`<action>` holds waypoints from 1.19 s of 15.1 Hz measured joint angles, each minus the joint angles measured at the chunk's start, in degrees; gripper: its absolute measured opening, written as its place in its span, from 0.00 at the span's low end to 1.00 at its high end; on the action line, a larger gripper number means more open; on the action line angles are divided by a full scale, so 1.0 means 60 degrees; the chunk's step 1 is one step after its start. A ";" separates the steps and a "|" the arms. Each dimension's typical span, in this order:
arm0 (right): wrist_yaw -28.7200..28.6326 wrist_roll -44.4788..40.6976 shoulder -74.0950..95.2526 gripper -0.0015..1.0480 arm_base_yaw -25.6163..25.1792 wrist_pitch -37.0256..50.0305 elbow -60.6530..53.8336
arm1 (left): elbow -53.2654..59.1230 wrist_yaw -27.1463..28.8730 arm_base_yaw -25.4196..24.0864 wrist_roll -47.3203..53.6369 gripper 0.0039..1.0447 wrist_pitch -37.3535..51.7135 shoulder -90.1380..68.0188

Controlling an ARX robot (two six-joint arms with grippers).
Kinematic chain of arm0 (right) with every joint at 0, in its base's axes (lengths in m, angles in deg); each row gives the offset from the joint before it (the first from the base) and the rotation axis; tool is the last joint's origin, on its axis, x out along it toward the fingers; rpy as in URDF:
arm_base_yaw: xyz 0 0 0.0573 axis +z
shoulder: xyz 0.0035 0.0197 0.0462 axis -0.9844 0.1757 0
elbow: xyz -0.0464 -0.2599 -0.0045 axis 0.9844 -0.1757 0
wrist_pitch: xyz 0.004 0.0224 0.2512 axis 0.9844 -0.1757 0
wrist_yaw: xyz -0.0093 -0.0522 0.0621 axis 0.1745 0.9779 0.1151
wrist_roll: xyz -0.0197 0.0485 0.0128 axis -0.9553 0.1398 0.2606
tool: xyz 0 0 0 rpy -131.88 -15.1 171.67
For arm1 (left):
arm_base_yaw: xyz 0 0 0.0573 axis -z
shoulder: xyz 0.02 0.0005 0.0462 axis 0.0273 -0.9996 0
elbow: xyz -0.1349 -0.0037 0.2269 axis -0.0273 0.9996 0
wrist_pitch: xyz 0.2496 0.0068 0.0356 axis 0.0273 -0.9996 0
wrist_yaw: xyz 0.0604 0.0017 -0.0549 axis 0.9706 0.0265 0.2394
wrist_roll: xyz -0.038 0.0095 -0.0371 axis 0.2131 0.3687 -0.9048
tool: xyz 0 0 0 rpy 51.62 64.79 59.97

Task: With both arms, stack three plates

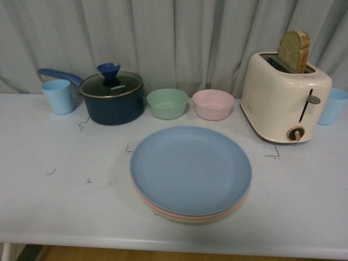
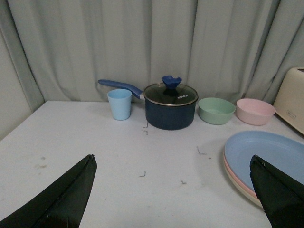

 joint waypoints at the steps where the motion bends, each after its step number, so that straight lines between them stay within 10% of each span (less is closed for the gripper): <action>1: -0.0004 0.0000 -0.0288 0.02 0.0000 -0.0277 0.0000 | 0.0000 0.0000 0.0000 0.0000 0.94 0.0000 0.0000; 12: -0.0029 0.0000 -0.3082 0.02 0.0000 -0.3151 0.0004 | 0.0000 0.0000 0.0000 0.0000 0.94 -0.0004 0.0000; 18: -0.0029 -0.0007 -0.3082 0.76 0.0000 -0.3151 0.0004 | 0.0000 0.0000 0.0000 0.0000 0.94 0.0000 0.0000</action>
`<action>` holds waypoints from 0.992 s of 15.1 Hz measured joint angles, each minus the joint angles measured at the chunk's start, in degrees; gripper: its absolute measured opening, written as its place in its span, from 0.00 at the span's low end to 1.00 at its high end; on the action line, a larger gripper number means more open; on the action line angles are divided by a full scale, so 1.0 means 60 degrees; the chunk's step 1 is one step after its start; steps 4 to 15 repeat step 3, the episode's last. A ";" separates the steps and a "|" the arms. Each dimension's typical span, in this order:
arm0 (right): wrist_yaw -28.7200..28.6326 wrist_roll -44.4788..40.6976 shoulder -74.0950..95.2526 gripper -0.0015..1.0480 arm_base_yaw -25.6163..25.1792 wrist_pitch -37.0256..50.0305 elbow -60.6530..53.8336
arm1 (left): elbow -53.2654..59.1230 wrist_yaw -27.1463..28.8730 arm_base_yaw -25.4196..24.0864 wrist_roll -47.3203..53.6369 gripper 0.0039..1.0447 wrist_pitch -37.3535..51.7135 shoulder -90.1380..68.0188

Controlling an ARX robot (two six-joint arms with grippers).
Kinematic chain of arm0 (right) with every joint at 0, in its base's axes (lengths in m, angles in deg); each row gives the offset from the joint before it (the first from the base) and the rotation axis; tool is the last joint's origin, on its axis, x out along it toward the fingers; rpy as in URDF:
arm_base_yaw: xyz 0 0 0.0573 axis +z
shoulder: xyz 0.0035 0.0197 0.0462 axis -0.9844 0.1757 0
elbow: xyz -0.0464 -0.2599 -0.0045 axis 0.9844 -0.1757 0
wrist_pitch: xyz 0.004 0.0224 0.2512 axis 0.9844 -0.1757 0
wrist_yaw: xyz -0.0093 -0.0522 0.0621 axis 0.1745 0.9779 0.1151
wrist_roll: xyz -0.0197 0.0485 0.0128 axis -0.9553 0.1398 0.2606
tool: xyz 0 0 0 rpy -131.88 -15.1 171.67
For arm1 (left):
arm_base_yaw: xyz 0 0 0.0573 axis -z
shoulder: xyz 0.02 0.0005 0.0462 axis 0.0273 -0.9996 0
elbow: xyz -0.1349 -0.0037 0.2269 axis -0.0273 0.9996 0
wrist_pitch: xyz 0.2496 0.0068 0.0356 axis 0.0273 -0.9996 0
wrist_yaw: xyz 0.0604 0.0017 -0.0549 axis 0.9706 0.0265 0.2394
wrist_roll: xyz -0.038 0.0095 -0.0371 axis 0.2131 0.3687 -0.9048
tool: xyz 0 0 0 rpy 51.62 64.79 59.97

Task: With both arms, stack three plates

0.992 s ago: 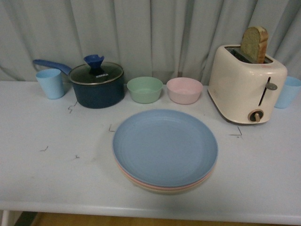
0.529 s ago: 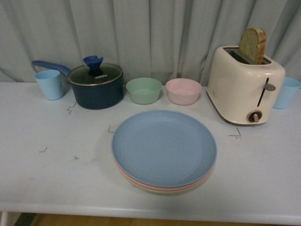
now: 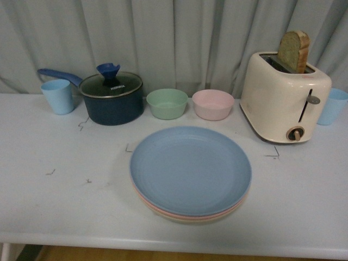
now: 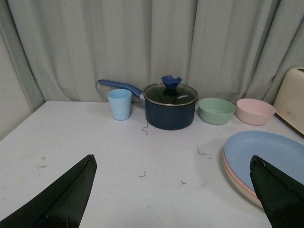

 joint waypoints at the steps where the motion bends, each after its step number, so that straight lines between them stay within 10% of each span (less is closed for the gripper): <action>1: 0.0004 0.0000 0.0000 0.88 -0.0004 0.0000 0.0000 | 0.0000 0.0000 0.0000 0.0000 0.94 0.0000 0.0000; 15: 0.0004 0.0004 0.0000 0.93 -0.0004 0.0000 0.0000 | 0.0000 0.0000 0.0000 0.0000 0.94 0.0000 0.0000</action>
